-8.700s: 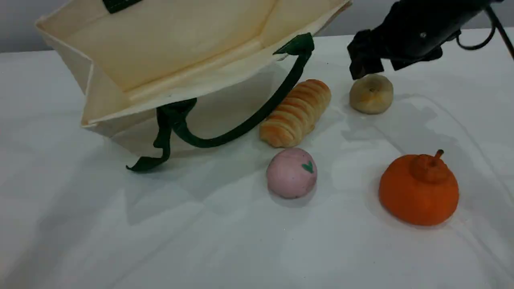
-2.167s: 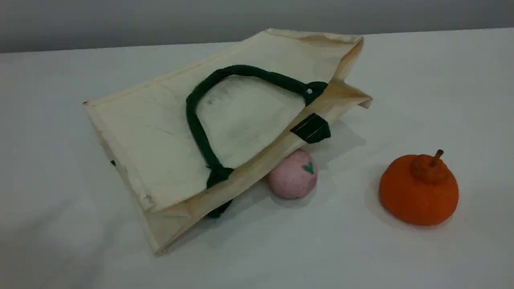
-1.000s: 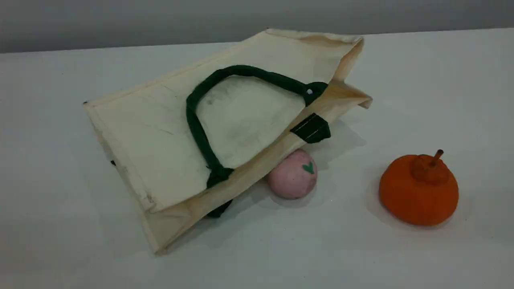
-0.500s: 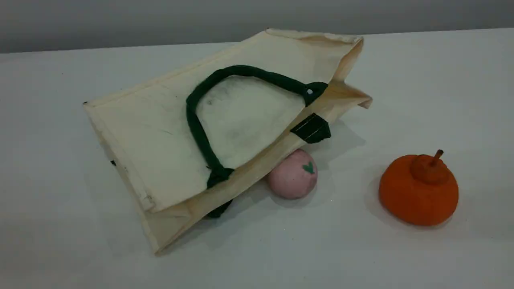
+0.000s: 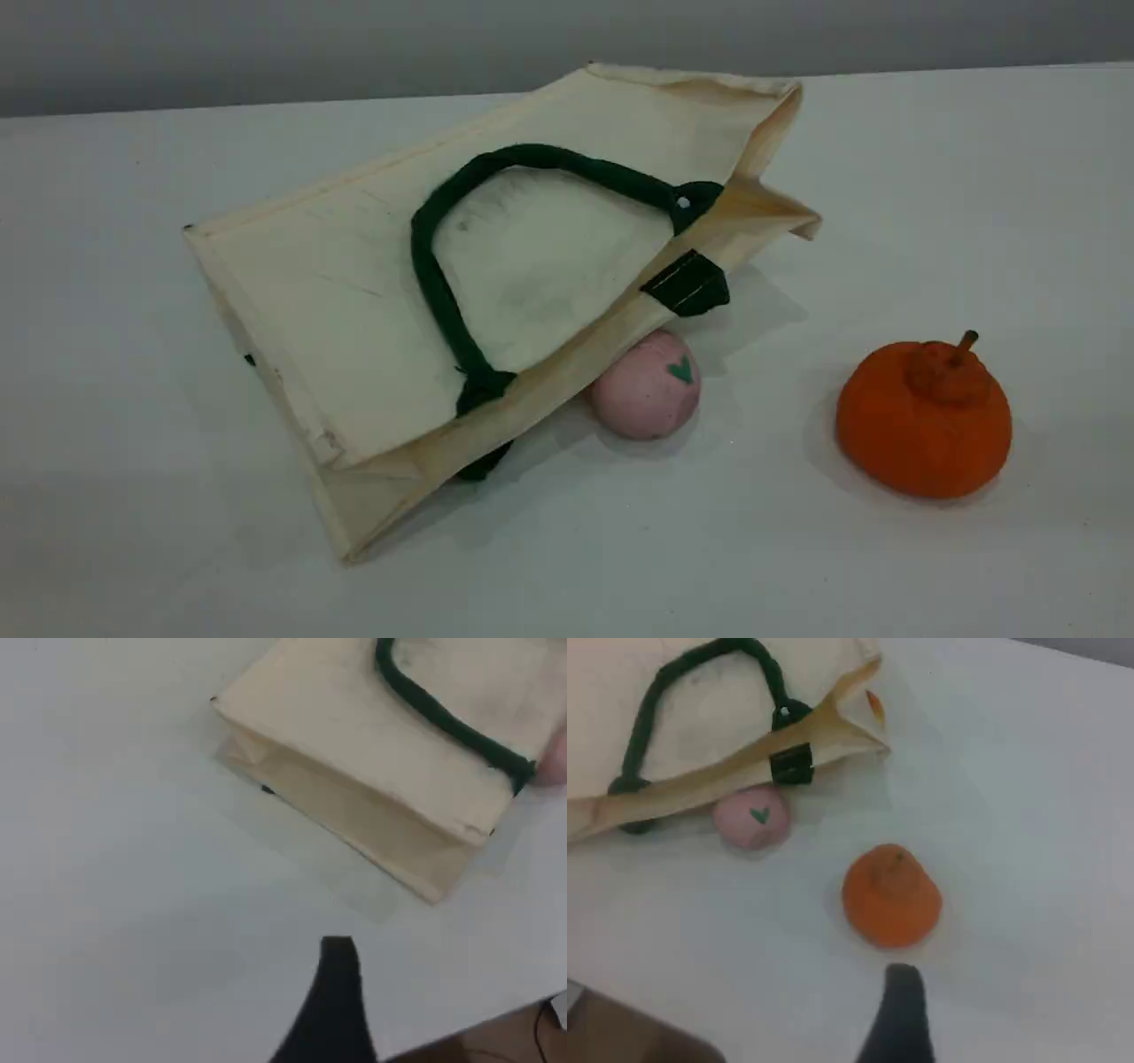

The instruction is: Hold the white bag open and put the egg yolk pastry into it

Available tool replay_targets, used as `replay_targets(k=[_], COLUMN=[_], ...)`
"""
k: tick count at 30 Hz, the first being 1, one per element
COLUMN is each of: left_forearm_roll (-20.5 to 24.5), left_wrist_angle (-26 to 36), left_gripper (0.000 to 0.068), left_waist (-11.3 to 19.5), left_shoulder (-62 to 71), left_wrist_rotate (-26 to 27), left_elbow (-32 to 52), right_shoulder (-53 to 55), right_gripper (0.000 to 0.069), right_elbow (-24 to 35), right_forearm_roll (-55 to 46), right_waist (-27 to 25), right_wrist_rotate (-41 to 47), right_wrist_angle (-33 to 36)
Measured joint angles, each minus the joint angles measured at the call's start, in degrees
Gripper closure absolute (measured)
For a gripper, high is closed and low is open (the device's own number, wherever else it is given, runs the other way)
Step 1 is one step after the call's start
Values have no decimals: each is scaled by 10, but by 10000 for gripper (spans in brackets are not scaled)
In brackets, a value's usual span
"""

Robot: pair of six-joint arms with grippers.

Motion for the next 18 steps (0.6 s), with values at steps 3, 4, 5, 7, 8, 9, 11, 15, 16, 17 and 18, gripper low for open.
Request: replay_targets(k=[3, 4, 5, 7, 8, 9, 11, 15, 16, 17, 18], left_forearm_roll=[0, 0, 0, 0, 0, 0, 0, 0, 0, 0, 0], left_wrist_angle=[1, 1, 1, 2, 2, 2, 2, 2, 2, 2, 2], left_gripper=[97, 97, 97, 97, 97, 97, 97, 97, 97, 97, 97], left_waist=[0, 0, 0, 0, 0, 1, 9, 54, 66, 83, 99], left_shoulder=[0, 0, 0, 0, 0, 0, 0, 0, 0, 0, 0], left_wrist_rotate=[0, 0, 0, 0, 0, 0, 0, 0, 0, 0, 0], left_elbow=[0, 0, 0, 0, 0, 0, 0, -1, -1, -1, -1], right_shoulder=[0, 0, 0, 0, 0, 0, 0, 0, 0, 0, 0], right_gripper=[134, 135, 136, 137, 138, 139, 139, 139, 139, 139, 139], right_elbow=[0, 0, 0, 0, 0, 0, 0, 0, 0, 0, 0], right_forearm_roll=[0, 0, 0, 0, 0, 0, 0, 2, 2, 2, 2], right_waist=[0, 0, 0, 0, 0, 0, -1, -24, -37, -52, -65], right_wrist_rotate=[0, 0, 0, 0, 0, 0, 0, 0, 0, 0, 0], right_wrist_angle=[0, 0, 0, 0, 0, 0, 0, 0, 0, 0, 0])
